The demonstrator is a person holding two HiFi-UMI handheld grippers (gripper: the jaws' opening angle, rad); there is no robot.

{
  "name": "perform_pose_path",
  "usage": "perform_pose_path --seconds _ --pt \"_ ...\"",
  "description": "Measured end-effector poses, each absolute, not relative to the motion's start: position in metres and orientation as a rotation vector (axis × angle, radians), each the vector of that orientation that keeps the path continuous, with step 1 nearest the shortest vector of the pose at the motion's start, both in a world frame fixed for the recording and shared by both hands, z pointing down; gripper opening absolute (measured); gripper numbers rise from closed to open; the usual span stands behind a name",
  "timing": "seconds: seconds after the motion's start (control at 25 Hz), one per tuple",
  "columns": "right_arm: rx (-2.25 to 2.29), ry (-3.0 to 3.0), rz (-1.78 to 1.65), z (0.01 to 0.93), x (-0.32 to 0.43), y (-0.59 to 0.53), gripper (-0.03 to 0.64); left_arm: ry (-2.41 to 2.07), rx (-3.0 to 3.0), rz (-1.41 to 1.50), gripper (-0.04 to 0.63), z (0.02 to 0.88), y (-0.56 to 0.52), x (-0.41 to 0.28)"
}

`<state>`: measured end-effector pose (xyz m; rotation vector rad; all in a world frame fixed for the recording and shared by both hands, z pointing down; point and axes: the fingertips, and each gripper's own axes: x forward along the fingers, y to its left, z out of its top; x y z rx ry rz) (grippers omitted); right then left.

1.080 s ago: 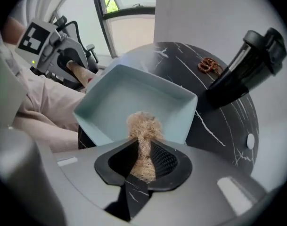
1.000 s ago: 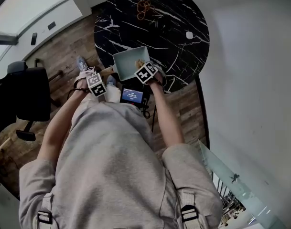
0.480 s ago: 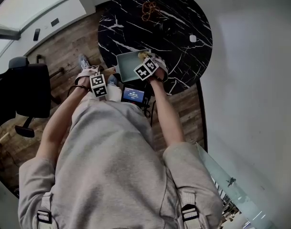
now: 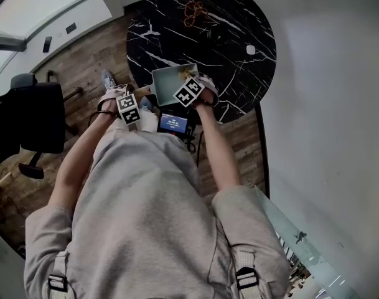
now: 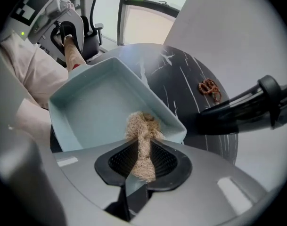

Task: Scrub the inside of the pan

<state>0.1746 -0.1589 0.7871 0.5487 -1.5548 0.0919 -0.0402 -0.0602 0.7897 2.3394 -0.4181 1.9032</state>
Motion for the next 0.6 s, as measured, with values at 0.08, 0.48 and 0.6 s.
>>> perform_pose_path --seconds 0.08,0.48,0.6 --pt "0.532 -1.554 0.153 0.790 0.175 -0.150 0.094 -0.429 2.314 1.873 0.117 0.790 -0.060 -0.041" --pt "0.687 -1.597 0.417 0.792 0.171 -0.155 0.098 -0.449 2.414 1.930 0.114 0.792 -0.062 -0.040" --pt "0.690 -1.595 0.418 0.792 0.159 -0.166 0.097 -0.430 2.412 1.947 0.115 0.793 -0.063 -0.040"
